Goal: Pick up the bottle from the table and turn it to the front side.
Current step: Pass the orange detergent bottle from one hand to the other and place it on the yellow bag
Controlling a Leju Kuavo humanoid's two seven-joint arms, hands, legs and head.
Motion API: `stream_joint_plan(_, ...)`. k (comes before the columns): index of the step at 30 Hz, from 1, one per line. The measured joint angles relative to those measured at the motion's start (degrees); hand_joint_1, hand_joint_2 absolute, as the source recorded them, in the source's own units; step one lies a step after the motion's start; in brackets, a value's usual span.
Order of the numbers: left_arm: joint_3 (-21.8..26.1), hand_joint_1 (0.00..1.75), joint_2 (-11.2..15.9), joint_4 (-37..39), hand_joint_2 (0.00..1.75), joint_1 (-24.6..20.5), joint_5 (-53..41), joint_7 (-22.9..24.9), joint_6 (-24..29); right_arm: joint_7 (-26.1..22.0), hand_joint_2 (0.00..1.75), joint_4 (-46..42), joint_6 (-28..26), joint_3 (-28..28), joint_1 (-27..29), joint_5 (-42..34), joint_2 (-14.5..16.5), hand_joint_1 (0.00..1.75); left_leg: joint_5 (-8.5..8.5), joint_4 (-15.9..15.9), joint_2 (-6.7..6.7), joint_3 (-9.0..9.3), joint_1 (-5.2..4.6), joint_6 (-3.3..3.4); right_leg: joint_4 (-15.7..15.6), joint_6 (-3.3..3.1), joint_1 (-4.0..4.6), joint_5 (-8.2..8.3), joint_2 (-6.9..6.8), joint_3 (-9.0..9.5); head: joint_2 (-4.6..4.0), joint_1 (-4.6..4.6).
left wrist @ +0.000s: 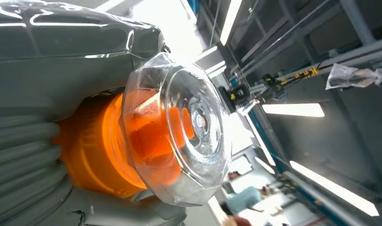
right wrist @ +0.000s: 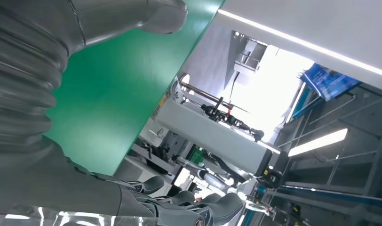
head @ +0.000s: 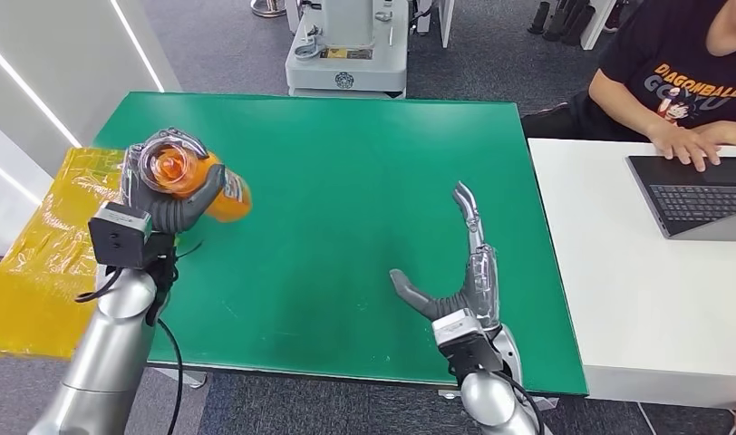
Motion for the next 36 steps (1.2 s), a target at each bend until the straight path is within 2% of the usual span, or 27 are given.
stream_joint_plan(4, -0.16, 1.75, 5.87, 0.97, 1.75, -4.51, -7.28, 4.56, -3.04, -0.51, 1.75, -1.66, -0.74, -0.31, 2.97, 0.04, -0.22, 0.00, 0.02, -0.03, 0.00, 0.00, 0.02, -0.03, 0.03, -0.02, 0.01, -0.01, 0.00, -0.05, 0.00, -0.01)
stream_joint_plan(7, -0.46, 1.75, 9.33, 2.66, 1.75, -7.30, -9.88, 5.96, -4.75, -0.64, 1.75, -3.13, -0.93, -0.84, 5.05, 0.69, -0.34, 0.00, 0.02, -0.06, 0.10, 0.00, 0.02, -0.05, 0.05, -0.06, 0.01, 0.00, 0.11, -0.09, 0.00, -0.02)
stream_joint_plan(12, -1.40, 1.75, 12.24, 4.27, 1.75, -9.51, -12.53, 7.11, -4.85, -0.43, 1.75, -4.50, -0.82, -1.28, 6.45, 1.09, -0.47, 0.00, 0.02, -0.07, 0.15, 0.00, 0.00, -0.05, 0.04, -0.07, 0.00, 0.01, 0.17, -0.10, 0.00, -0.01)
stream_joint_plan(19, -6.26, 1.75, 16.83, 7.83, 1.75, -11.00, -27.17, 10.88, -2.76, 0.67, 1.75, -6.25, -0.56, -2.26, 8.65, 2.66, -0.47, 0.00, 0.01, -0.07, 0.14, 0.00, 0.00, -0.07, 0.03, -0.07, 0.00, 0.00, 0.16, -0.11, 0.00, -0.01)
stream_joint_plan(26, -12.72, 1.75, 17.02, 16.18, 1.75, -13.39, -39.04, 13.96, -2.22, 1.11, 1.75, -7.84, -0.39, -2.81, 9.99, 2.69, -0.41, 0.00, 0.01, -0.06, 0.14, 0.00, -0.01, -0.07, 0.03, -0.08, -0.01, 0.01, 0.16, -0.11, 0.00, -0.01)
stream_joint_plan(36, -17.03, 1.75, 12.84, 34.80, 1.75, -18.96, -44.52, 15.50, -3.10, 0.15, 1.75, -9.81, -0.16, -2.84, 10.66, -1.29, -0.40, 0.00, 0.01, -0.06, 0.21, 0.00, -0.01, -0.08, 0.04, -0.09, -0.01, 0.02, 0.22, -0.11, 0.00, -0.01)
